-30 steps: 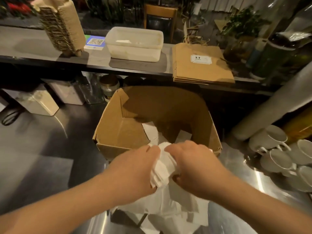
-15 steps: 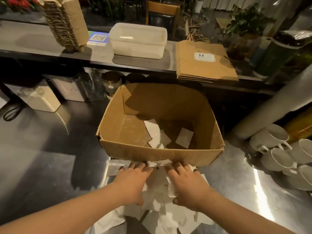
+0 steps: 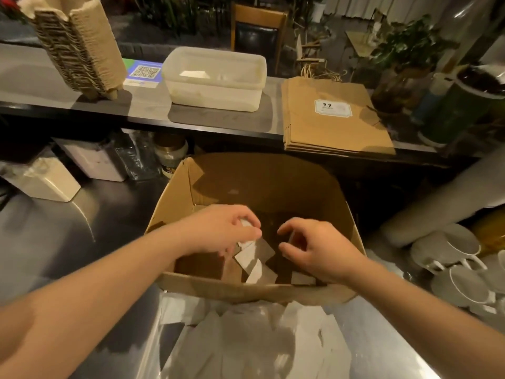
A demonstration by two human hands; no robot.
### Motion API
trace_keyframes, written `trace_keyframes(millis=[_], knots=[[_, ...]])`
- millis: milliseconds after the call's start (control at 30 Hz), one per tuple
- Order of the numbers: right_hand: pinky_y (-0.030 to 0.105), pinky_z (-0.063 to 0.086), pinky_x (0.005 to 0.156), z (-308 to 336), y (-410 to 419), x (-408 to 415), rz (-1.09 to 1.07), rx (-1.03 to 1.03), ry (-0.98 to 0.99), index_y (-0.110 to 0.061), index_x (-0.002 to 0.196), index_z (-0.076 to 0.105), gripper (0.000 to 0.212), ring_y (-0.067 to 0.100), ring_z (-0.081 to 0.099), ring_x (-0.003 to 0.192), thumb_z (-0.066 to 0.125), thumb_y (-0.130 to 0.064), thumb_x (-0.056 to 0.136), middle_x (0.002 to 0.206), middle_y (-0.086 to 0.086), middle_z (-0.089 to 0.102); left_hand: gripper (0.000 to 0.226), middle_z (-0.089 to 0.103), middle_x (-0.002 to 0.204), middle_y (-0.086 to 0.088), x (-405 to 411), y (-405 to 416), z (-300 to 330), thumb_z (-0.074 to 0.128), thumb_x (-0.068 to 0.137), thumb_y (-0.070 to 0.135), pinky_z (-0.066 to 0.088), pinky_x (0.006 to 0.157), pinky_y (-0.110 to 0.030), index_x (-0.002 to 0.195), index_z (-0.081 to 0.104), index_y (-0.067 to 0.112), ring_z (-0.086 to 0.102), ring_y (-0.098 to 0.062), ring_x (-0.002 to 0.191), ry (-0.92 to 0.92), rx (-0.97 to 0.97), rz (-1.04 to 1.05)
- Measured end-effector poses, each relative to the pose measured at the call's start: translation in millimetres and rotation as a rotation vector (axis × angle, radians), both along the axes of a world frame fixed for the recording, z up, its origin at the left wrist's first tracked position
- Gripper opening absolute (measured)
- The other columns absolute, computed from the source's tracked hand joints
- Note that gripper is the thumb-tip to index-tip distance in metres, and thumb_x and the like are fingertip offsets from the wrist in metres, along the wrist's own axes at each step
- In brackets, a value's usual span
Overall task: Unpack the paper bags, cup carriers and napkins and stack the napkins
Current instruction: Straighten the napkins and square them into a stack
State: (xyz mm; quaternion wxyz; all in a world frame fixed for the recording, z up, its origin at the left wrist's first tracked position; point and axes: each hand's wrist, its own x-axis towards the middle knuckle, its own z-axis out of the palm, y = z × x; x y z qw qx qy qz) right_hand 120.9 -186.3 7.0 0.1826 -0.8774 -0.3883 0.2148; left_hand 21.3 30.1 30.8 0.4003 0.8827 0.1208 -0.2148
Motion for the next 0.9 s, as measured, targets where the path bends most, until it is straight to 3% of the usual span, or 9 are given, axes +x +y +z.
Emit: trace_keyframes(millis=[67, 133, 233, 367, 500, 567, 667, 767, 900], knots=[[0.029, 0.058, 0.089, -22.1, 21.2, 38.4, -0.04, -0.235, -0.019, -0.036, 0.138, 0.052, 0.049, 0.009, 0.062, 0.104, 0.069, -0.044, 0.093, 0.125, -0.009, 0.061, 0.039, 0.067, 0.114, 0.012, 34.9, 10.0, -26.5, 0.061, 0.098, 0.055, 0.058, 0.083, -0.026, 0.133, 0.055, 0.039, 0.066, -0.006, 0.094, 0.011, 0.12, -0.018], [0.04, 0.05, 0.106, -51.9, 33.9, 67.0, 0.026, -0.486, -0.065, -0.036, 0.152, 0.037, 0.072, 0.024, 0.05, 0.133, 0.073, -0.041, 0.09, 0.152, 0.003, 0.044, 0.061, 0.058, 0.137, 0.005, 60.6, 16.0, -61.2, 0.065, 0.093, 0.06, 0.056, 0.099, -0.036, 0.146, 0.048, 0.036, 0.062, -0.016, 0.118, 0.101, 0.232, -0.123], [0.052, 0.035, 0.118, -95.4, 38.7, 93.2, 0.182, -0.724, -0.046, -0.039, 0.16, 0.01, 0.104, 0.038, 0.02, 0.152, 0.081, -0.036, 0.084, 0.169, 0.007, 0.007, 0.092, 0.027, 0.166, -0.004, 84.1, 12.5, -114.3, 0.07, 0.085, 0.063, 0.035, 0.12, -0.053, 0.16, 0.023, 0.038, 0.024, -0.036, 0.153, 0.233, 0.439, -0.327], [0.059, 0.015, 0.124, -129.4, 34.6, 101.3, 0.331, -0.831, 0.015, -0.037, 0.16, -0.012, 0.134, 0.038, -0.008, 0.156, 0.088, -0.051, 0.071, 0.169, 0.007, -0.018, 0.115, -0.019, 0.172, 0.006, 90.8, -2.3, -157.9, 0.078, 0.083, 0.058, 0.005, 0.125, -0.064, 0.163, -0.003, 0.043, -0.026, -0.039, 0.154, 0.274, 0.446, -0.409], [0.064, -0.001, 0.121, -145.9, 29.7, 99.1, 0.454, -0.891, 0.007, -0.041, 0.157, -0.018, 0.144, 0.041, -0.023, 0.152, 0.09, -0.059, 0.063, 0.167, 0.006, -0.025, 0.139, -0.031, 0.168, 0.0, 91.8, -2.4, -188.8, 0.076, 0.063, 0.084, -0.002, 0.119, -0.076, 0.163, -0.01, 0.039, -0.035, -0.043, 0.149, 0.32, 0.498, -0.485], [0.066, 0.002, 0.12, -147.0, 27.9, 94.3, 0.489, -0.911, -0.024, -0.039, 0.159, -0.013, 0.136, 0.046, -0.02, 0.151, 0.088, -0.053, 0.069, 0.167, 0.01, -0.023, 0.138, -0.032, 0.168, -0.004, 91.1, -4.8, -200.7, 0.077, 0.063, 0.082, -0.003, 0.115, -0.081, 0.163, -0.007, 0.037, -0.033, -0.045, 0.15, 0.326, 0.544, -0.504], [0.063, 0.015, 0.119, -144.9, 29.7, 83.6, 0.565, -0.873, -0.069, -0.032, 0.161, 0.009, 0.09, 0.049, -0.003, 0.152, 0.068, -0.038, 0.094, 0.168, 0.013, -0.006, 0.125, -0.024, 0.17, -0.006, 91.0, -10.4, -209.0, 0.083, 0.069, 0.068, 0.0, 0.112, -0.084, 0.162, 0.006, 0.038, -0.023, -0.047, 0.153, 0.297, 0.579, -0.503], [0.055, 0.029, 0.116, -151.4, 25.6, 76.8, 0.727, -0.808, -0.154, -0.032, 0.154, 0.028, 0.08, 0.044, 0.023, 0.146, 0.073, -0.023, 0.089, 0.16, 0.012, 0.021, 0.105, -0.01, 0.171, -0.004, 89.6, -14.6, -207.0, 0.085, 0.075, 0.056, 0.006, 0.111, -0.083, 0.157, 0.021, 0.04, -0.012, -0.046, 0.154, 0.225, 0.557, -0.482], [0.044, 0.046, 0.098, -157.5, 24.1, 81.0, 0.867, -0.831, -0.036, -0.015, 0.135, 0.056, 0.044, 0.038, 0.045, 0.13, 0.067, -0.014, 0.093, 0.144, 0.012, 0.045, 0.068, 0.001, 0.166, -0.001, 81.0, -8.4, -212.6, 0.078, 0.086, 0.038, 0.0, 0.114, -0.081, 0.144, 0.04, 0.039, -0.008, -0.041, 0.154, 0.182, 0.457, -0.429]])
